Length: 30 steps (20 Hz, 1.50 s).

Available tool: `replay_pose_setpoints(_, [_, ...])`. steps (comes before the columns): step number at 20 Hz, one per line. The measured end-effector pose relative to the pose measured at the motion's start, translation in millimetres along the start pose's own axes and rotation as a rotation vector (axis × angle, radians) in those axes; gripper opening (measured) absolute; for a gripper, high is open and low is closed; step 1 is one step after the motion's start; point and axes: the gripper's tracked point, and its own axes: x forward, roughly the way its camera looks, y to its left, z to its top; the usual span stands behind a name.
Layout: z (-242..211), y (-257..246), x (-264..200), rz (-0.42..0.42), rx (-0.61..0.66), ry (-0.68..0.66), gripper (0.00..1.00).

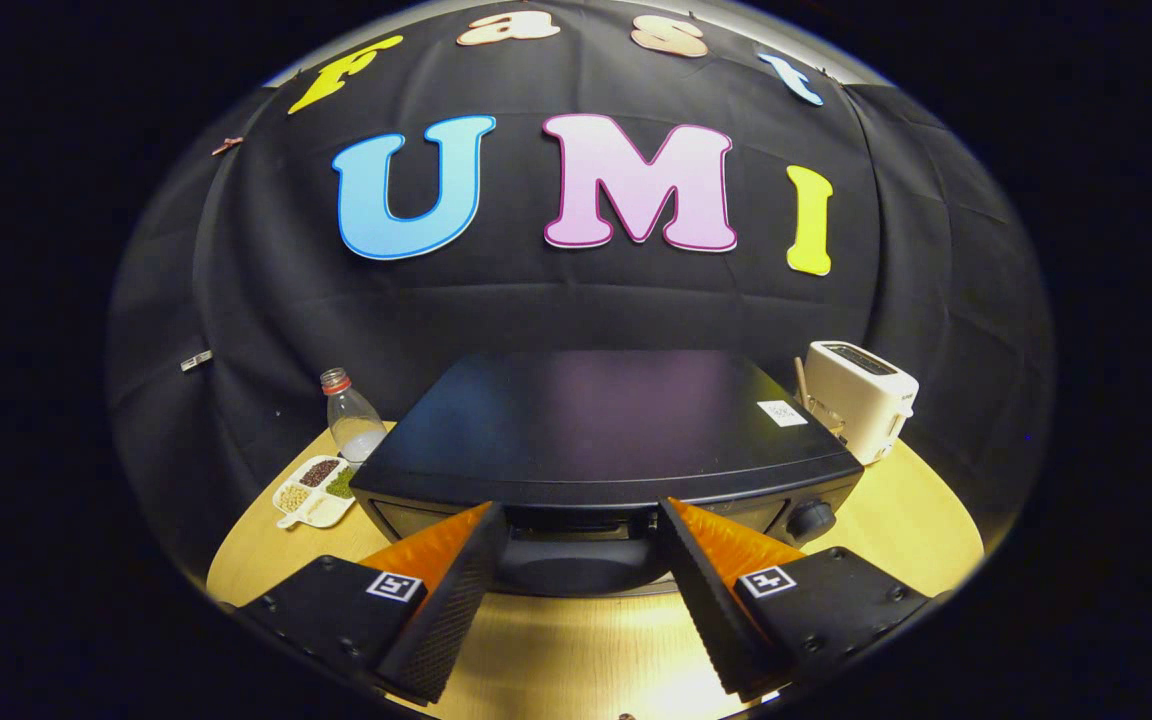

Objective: Open the toaster oven, put the food inside, and close the toaster oven door.

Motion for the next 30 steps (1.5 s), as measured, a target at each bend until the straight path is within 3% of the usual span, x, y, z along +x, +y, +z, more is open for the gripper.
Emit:
replay_pose_setpoints(6, [-24.3, -2.6, -25.2, -0.003, -0.001, 0.071, 0.99])
replay_pose_setpoints(14, [-112.0, -9.8, -76.3, 0.013, -0.024, 0.282, 0.99])
replay_pose_setpoints(21, [-156.4, -22.8, -118.8, 0.006, 0.023, 0.411, 0.99])
replay_pose_setpoints(26, [-157.9, -46.5, -153.6, -0.027, 0.061, 0.394, 0.98])
replay_pose_setpoints(30, [-143.7, -76.4, -176.4, 0.026, 0.102, 0.373, 0.98])
